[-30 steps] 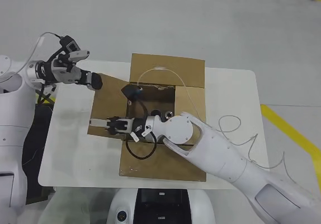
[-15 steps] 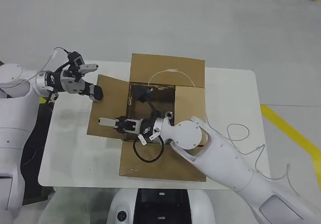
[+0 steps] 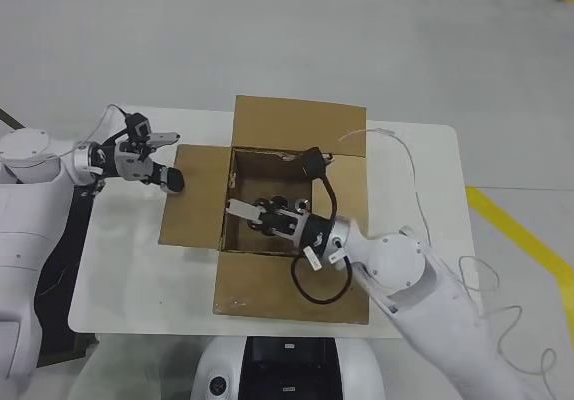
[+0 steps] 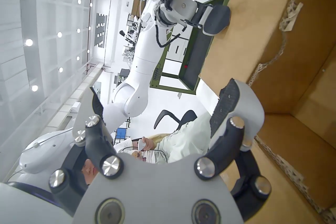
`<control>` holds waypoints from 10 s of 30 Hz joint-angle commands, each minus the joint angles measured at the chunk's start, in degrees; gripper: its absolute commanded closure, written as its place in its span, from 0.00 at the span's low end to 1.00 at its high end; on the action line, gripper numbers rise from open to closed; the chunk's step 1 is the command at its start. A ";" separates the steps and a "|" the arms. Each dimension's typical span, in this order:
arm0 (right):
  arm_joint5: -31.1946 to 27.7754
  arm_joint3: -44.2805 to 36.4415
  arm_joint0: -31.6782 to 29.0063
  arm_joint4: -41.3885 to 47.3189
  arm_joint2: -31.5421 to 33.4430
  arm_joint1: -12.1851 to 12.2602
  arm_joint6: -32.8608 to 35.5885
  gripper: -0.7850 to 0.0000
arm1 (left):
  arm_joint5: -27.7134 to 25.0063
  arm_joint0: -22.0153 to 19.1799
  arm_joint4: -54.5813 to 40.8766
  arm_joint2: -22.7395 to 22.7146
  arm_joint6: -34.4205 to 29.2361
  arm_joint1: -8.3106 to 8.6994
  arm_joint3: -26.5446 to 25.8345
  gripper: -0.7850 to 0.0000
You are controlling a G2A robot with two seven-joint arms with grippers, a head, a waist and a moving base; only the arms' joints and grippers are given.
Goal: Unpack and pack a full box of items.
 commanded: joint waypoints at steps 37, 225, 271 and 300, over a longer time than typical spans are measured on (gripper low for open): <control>1.94 -12.47 -13.47 -1.82 11.84 4.24 12.58 0.00 | -0.08 -3.56 -4.99 0.09 0.14 0.79 -10.53 0.00; -3.53 -4.77 -32.20 -10.62 26.34 8.99 -23.02 0.00 | -4.49 5.36 1.41 -19.38 7.49 -4.89 -23.77 0.00; 4.97 -13.05 -21.25 -20.82 22.04 8.30 -10.86 0.00 | -3.11 3.68 3.84 -20.49 3.73 -3.36 -16.54 0.00; 11.39 -5.12 2.46 -43.04 5.64 7.75 21.73 0.00 | -3.11 3.68 3.84 -20.49 3.73 -3.36 -16.54 0.00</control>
